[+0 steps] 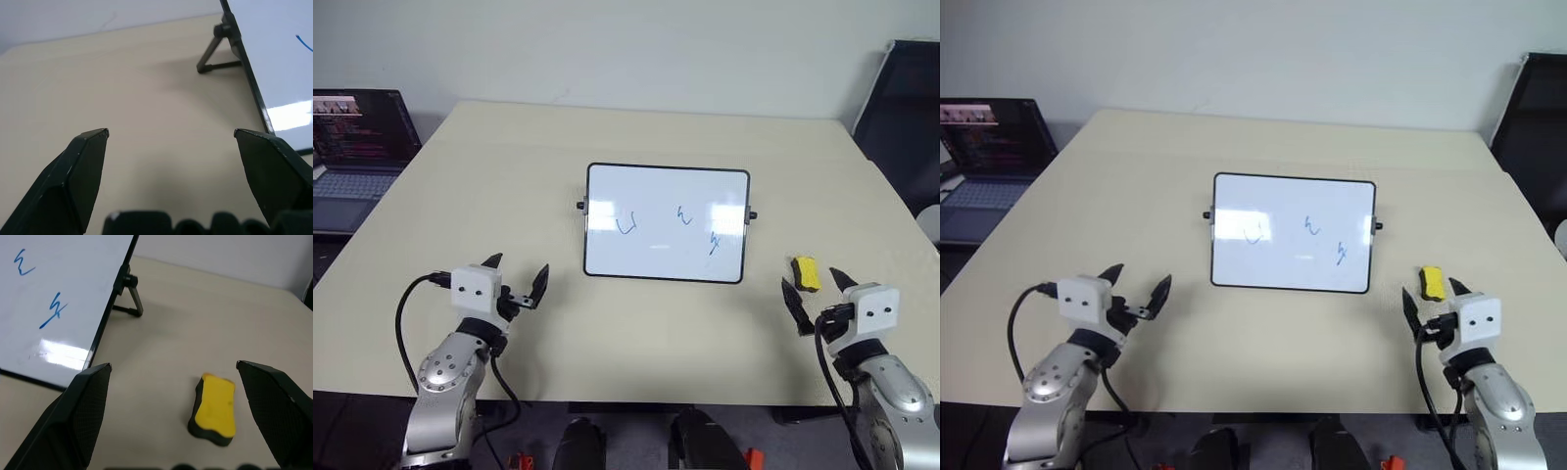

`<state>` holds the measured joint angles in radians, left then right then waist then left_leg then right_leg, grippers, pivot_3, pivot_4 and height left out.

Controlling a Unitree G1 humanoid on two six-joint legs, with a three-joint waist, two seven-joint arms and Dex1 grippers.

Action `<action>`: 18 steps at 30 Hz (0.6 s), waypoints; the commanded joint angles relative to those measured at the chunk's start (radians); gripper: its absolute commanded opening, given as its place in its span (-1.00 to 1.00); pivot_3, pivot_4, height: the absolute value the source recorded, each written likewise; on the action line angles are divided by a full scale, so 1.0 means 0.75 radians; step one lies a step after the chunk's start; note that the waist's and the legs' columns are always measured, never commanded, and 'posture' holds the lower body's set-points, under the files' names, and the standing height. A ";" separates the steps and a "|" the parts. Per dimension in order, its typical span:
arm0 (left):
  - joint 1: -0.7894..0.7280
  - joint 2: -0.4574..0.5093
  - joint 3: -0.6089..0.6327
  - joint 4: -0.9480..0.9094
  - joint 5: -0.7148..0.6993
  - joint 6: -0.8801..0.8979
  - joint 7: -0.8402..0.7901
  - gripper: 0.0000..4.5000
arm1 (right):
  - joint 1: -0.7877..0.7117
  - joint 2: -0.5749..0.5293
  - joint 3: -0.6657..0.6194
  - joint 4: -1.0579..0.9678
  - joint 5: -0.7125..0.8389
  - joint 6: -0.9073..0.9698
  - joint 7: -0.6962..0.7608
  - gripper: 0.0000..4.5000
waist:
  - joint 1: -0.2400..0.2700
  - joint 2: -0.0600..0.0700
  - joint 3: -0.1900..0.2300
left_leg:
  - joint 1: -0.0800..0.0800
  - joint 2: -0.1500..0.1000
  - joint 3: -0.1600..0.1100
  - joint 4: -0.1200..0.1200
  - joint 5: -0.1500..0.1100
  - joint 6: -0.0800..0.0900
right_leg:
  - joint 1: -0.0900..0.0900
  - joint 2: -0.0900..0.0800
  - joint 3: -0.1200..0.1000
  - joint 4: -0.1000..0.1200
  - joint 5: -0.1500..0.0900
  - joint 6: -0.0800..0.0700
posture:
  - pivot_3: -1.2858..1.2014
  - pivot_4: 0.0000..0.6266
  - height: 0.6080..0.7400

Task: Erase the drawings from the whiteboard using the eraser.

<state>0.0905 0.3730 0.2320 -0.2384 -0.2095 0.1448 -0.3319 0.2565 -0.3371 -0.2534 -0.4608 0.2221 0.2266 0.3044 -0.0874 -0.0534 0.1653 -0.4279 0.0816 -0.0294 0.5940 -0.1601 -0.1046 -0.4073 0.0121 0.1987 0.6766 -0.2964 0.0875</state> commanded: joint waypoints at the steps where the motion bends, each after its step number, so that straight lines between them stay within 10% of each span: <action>1: -0.027 -0.009 -0.015 -0.026 0.028 -0.006 0.027 1.00 | -0.052 -0.026 -0.015 -0.052 -0.010 0.030 -0.022 0.98 | -0.001 0.000 0.000 | 0.000 0.000 0.000 0.000 0.000 0.000 | 0.000 0.000 0.000 0.000 0.000 0.000 | 0.03 -0.52 1.00; 18: -0.279 0.274 -0.075 0.079 -0.174 -0.129 -0.571 1.00 | -0.195 -0.052 0.031 -0.295 0.022 0.411 -0.061 0.98 | -0.001 0.001 0.000 | 0.003 -0.001 0.000 -0.001 0.000 0.000 | 0.002 0.000 0.001 -0.001 0.000 0.000 | 0.03 -0.52 1.00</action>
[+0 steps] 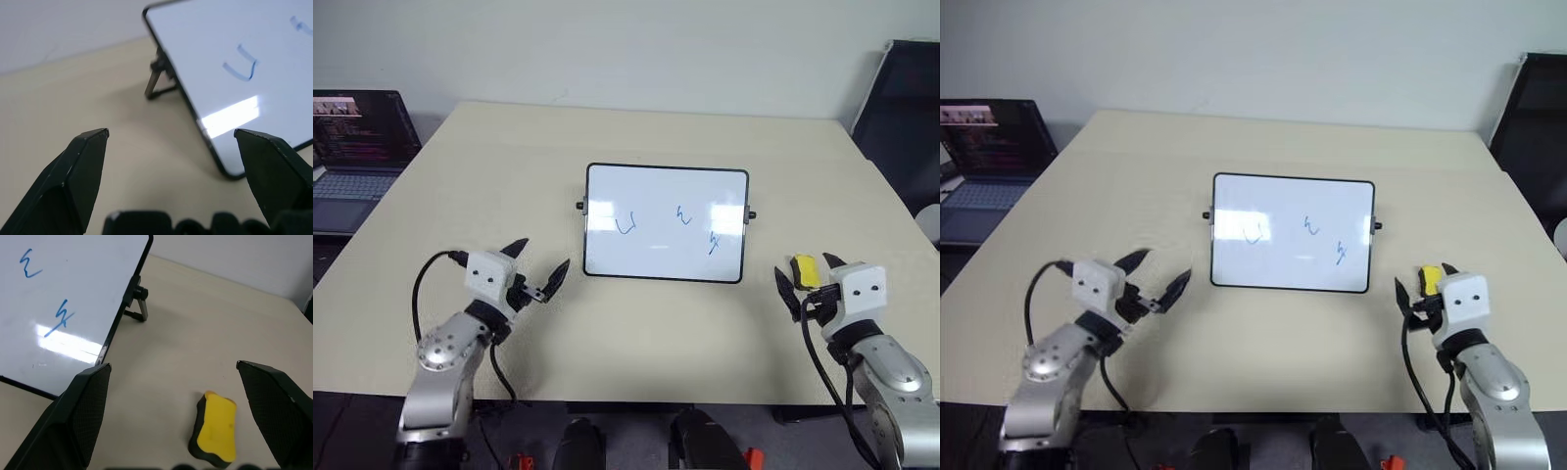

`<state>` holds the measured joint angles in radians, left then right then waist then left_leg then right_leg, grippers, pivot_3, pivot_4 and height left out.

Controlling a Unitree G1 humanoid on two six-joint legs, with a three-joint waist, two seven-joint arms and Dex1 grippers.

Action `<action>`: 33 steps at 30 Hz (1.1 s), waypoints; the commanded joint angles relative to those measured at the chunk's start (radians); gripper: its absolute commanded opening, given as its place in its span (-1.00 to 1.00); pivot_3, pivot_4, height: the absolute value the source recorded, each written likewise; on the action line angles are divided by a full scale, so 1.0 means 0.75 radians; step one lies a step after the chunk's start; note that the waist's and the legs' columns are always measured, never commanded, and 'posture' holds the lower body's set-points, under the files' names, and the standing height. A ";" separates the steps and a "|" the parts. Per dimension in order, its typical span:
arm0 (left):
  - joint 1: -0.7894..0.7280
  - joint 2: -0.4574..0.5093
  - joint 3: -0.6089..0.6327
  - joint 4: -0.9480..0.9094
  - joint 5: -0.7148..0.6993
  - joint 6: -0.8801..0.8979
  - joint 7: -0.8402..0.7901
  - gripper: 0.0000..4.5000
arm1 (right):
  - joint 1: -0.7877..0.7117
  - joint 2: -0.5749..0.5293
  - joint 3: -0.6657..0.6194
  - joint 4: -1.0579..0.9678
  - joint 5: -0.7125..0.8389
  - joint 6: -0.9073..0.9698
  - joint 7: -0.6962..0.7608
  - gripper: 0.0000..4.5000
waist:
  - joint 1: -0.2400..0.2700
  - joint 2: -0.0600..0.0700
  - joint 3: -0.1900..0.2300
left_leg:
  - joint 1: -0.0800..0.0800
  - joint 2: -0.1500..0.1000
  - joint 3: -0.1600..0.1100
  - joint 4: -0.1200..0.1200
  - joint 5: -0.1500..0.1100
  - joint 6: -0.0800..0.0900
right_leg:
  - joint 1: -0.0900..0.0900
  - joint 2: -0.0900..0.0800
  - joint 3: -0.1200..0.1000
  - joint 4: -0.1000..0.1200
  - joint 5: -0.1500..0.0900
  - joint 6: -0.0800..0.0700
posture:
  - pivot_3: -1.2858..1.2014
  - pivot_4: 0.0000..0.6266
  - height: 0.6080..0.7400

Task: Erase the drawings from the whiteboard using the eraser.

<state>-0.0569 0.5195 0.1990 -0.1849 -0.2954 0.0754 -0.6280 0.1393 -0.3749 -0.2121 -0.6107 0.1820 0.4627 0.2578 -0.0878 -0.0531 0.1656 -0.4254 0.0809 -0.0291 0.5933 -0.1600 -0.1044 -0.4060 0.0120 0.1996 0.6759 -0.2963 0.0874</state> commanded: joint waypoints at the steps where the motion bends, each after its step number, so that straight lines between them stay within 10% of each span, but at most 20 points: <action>1: -0.129 0.116 -0.054 0.016 -0.075 -0.025 -0.245 1.00 | -0.054 -0.007 -0.031 -0.120 0.096 0.156 -0.003 0.98 | 0.000 0.000 0.000 | 0.000 0.000 0.000 0.000 0.000 0.000 | 0.000 0.000 0.000 0.000 0.000 0.000 | 0.03 -0.52 1.00; 16: -0.752 0.196 -0.364 0.101 -0.239 0.291 -0.794 1.00 | -0.432 -0.015 -0.164 0.022 0.158 0.817 -0.200 0.98 | -0.003 0.002 0.002 | -0.006 0.000 -0.001 -0.001 0.000 0.001 | -0.002 0.001 -0.002 0.000 -0.002 0.003 | 0.03 -0.52 1.00; 33: -0.968 0.004 -0.431 0.486 -0.140 0.149 -0.890 1.00 | -0.531 -0.036 -0.164 0.528 0.083 0.528 -0.164 0.98 | -0.004 0.013 0.009 | -0.009 0.000 -0.005 -0.001 0.000 0.001 | -0.004 0.002 -0.004 0.003 0.001 0.010 | 0.03 -0.52 1.00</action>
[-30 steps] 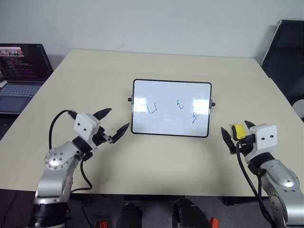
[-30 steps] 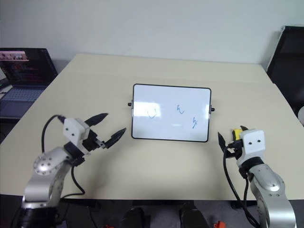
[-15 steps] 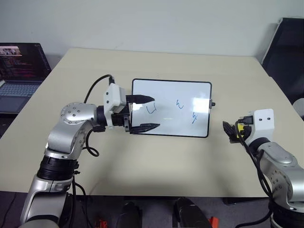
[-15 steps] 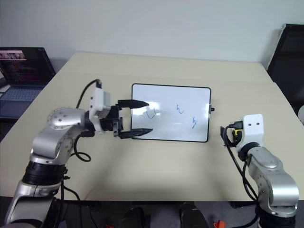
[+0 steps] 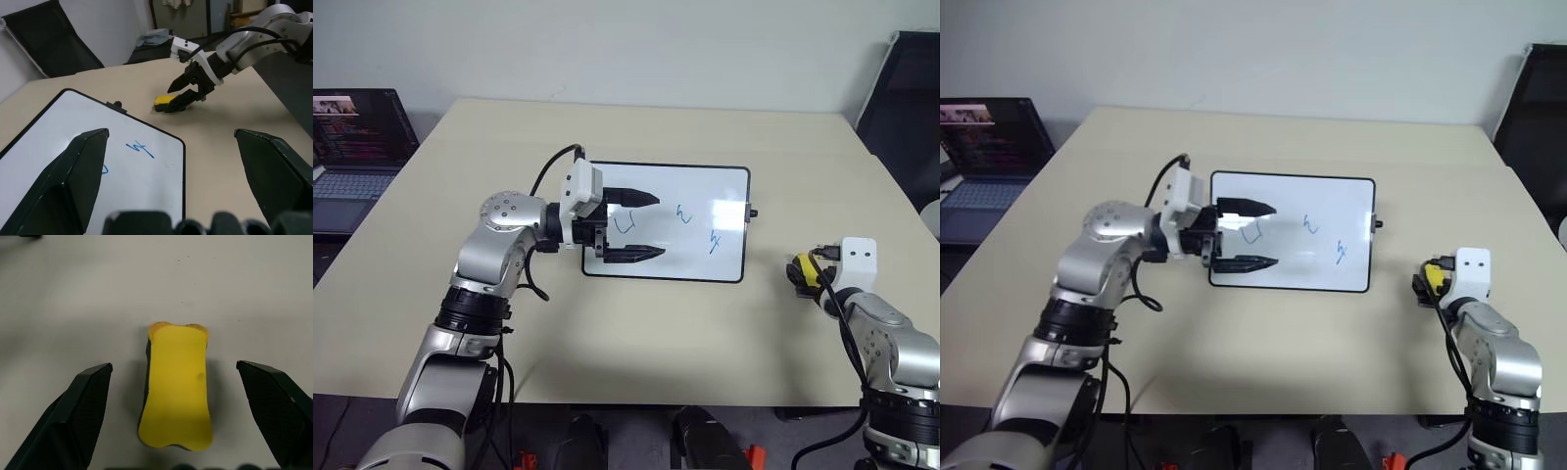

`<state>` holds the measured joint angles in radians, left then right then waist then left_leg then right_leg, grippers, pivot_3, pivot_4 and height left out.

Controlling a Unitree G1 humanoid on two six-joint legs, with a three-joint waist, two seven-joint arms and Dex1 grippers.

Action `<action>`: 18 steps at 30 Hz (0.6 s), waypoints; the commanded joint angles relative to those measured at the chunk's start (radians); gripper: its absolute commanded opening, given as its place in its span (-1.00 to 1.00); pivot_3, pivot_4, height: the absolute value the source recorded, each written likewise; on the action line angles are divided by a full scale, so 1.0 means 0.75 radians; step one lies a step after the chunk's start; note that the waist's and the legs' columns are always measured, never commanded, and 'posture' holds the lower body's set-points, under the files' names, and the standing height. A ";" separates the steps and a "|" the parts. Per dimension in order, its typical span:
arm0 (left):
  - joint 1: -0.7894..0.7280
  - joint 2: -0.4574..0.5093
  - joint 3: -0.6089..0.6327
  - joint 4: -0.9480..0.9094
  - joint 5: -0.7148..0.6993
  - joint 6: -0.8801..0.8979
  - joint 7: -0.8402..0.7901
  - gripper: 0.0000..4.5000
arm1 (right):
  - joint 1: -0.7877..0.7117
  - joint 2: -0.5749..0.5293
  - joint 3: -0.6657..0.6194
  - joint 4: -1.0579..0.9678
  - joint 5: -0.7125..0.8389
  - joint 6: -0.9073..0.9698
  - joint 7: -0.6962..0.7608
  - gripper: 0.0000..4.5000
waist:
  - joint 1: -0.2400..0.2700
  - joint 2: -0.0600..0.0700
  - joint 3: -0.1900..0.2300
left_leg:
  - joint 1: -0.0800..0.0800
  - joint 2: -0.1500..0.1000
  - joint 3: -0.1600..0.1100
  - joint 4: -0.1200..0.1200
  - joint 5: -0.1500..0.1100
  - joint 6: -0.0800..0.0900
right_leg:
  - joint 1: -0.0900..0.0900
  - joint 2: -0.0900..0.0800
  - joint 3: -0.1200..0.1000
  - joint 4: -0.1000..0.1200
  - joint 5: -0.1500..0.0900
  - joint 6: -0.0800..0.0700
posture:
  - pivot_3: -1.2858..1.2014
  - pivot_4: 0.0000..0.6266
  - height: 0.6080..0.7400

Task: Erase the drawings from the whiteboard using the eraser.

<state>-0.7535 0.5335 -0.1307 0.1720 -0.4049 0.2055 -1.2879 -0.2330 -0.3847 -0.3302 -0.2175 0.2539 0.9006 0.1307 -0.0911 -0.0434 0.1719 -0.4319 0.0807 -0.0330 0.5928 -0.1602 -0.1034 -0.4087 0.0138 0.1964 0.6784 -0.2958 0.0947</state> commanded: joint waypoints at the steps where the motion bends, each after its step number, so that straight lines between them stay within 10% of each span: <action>1: -0.042 -0.018 0.014 0.012 0.004 -0.020 -0.011 1.00 | -0.040 -0.023 -0.007 0.016 -0.016 -0.070 0.003 0.98 | 0.001 0.000 0.000 | 0.000 0.000 -0.001 0.000 0.000 0.000 | 0.000 0.000 -0.001 0.000 0.000 0.000 | 0.03 -0.52 1.00; 6: -0.046 -0.020 0.034 0.005 -0.002 0.000 -0.007 1.00 | -0.056 -0.035 -0.005 0.065 -0.023 -0.102 0.003 0.74 | 0.002 0.001 0.000 | -0.001 0.000 -0.002 0.000 0.000 0.000 | 0.000 0.000 -0.002 0.000 0.000 0.001 | 0.03 -0.52 1.00; 14: -0.003 0.007 0.048 -0.010 0.008 0.007 0.006 1.00 | -0.084 -0.058 0.029 0.117 -0.037 -0.087 0.017 -0.51 | 0.002 0.001 0.001 | -0.001 0.000 -0.003 0.000 0.000 0.000 | 0.000 0.000 -0.003 0.000 0.000 0.001 | 0.03 -0.52 1.00; 18: 0.032 0.032 0.071 -0.025 0.001 0.033 0.034 1.00 | -0.082 -0.052 0.039 0.109 -0.042 -0.079 0.019 -0.62 | 0.001 0.001 0.001 | -0.001 0.000 -0.004 0.000 0.000 0.000 | 0.001 0.000 -0.003 0.000 0.000 0.001 | 0.03 -0.52 1.00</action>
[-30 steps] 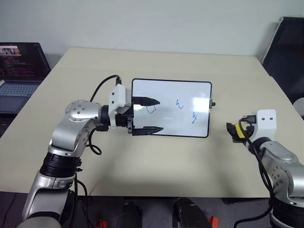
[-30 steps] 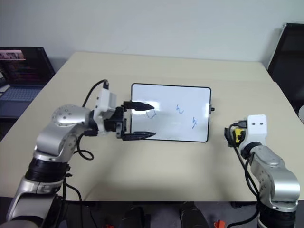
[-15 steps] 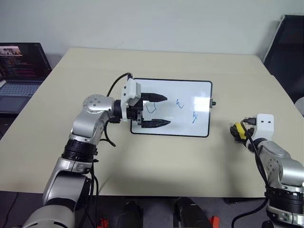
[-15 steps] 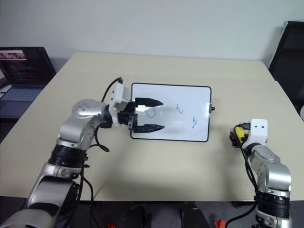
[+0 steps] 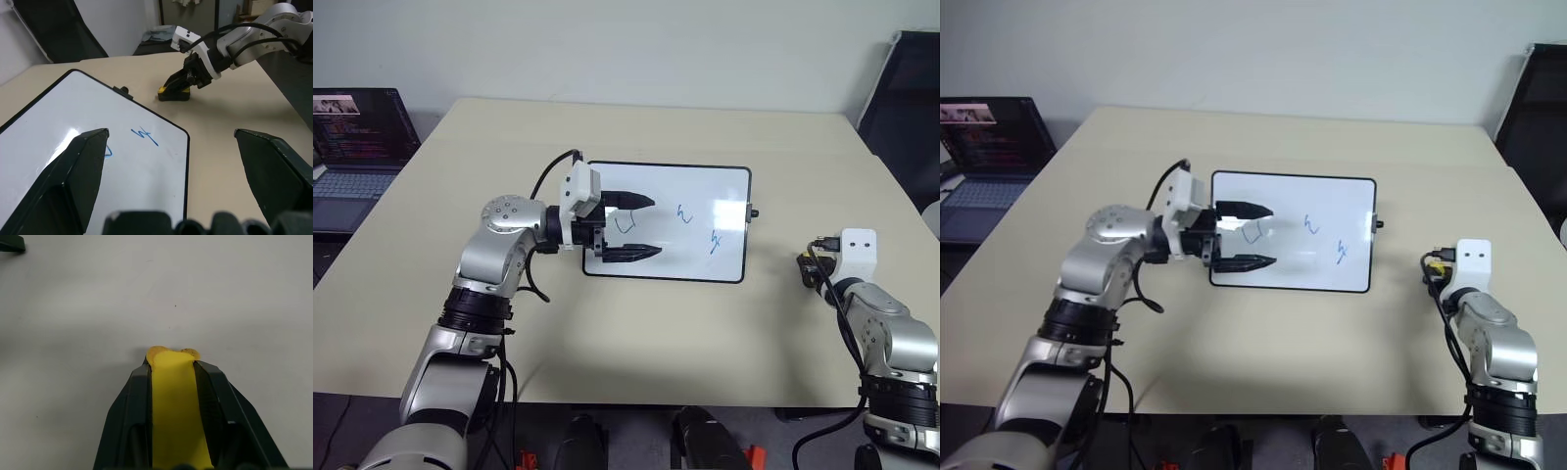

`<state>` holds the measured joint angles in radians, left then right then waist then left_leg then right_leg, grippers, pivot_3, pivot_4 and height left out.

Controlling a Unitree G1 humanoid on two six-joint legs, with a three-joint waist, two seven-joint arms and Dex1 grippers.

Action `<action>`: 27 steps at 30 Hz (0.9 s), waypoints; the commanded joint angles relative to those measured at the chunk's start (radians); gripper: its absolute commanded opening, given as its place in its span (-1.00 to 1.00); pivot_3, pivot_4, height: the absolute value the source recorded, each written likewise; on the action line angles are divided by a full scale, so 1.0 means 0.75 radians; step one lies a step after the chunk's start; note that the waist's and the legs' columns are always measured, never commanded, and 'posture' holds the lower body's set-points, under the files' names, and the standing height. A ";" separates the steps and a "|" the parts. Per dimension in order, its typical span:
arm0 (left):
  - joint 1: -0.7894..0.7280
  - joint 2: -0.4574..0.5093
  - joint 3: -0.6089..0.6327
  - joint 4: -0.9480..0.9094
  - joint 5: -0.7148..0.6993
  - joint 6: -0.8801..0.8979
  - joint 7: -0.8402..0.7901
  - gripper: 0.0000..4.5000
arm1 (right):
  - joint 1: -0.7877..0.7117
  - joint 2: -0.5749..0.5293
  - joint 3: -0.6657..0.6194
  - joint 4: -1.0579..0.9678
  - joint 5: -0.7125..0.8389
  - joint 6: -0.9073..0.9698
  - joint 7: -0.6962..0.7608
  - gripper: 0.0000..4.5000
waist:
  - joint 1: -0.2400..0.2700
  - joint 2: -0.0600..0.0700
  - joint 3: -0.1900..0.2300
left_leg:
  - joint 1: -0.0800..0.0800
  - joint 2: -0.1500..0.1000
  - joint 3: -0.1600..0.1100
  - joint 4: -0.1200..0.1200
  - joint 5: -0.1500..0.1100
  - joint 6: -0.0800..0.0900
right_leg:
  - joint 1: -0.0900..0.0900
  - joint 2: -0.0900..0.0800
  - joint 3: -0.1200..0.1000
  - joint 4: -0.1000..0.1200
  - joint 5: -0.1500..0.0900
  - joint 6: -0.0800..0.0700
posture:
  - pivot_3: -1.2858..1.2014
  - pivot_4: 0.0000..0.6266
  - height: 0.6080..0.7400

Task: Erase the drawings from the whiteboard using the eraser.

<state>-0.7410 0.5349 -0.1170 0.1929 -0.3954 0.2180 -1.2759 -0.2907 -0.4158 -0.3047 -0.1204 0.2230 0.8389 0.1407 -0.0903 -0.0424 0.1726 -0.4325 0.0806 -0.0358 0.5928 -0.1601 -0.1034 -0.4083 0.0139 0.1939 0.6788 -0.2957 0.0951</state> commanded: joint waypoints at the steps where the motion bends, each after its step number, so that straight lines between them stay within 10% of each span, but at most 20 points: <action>1: 0.029 0.040 0.062 -0.061 -0.015 0.029 0.028 1.00 | -0.002 -0.008 0.007 -0.030 0.001 0.005 0.008 -0.71 | 0.000 0.000 0.000 | 0.000 0.000 0.000 0.000 0.000 0.000 | 0.000 0.000 0.000 0.000 0.000 0.000 | 0.03 -0.52 1.00; 3: 0.061 0.059 0.084 -0.086 -0.024 0.056 0.050 1.00 | 0.010 -0.003 0.013 -0.058 0.004 0.007 0.012 -0.98 | 0.000 0.000 0.000 | 0.000 0.000 -0.001 0.000 0.000 0.000 | 0.000 0.000 -0.001 0.000 0.000 0.000 | 0.03 -0.52 1.00; 13: 0.170 0.087 0.128 -0.244 -0.061 0.157 0.124 1.00 | 0.109 -0.015 0.053 -0.203 0.009 -0.036 0.070 -0.99 | 0.004 0.000 0.000 | 0.000 0.000 -0.007 0.000 0.000 0.000 | 0.003 0.000 -0.008 0.000 -0.001 -0.002 | 0.03 -0.52 1.00; 27: 0.070 0.028 0.071 -0.273 -0.077 0.172 0.076 1.00 | 0.100 -0.008 0.013 -0.257 -0.022 0.022 0.003 0.98 | 0.006 0.001 0.001 | -0.002 0.000 -0.016 0.000 0.000 0.000 | 0.004 0.000 -0.017 0.001 -0.003 -0.004 | 0.03 -0.52 1.00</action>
<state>-0.6572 0.5614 -0.0615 0.0101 -0.4373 0.3613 -1.2118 -0.2069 -0.4214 -0.2577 -0.3058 0.2170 0.8484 0.1649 -0.0856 -0.0417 0.1730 -0.4338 0.0806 -0.0477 0.5930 -0.1599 -0.1036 -0.4049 0.0139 0.1813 0.6794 -0.2976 0.0918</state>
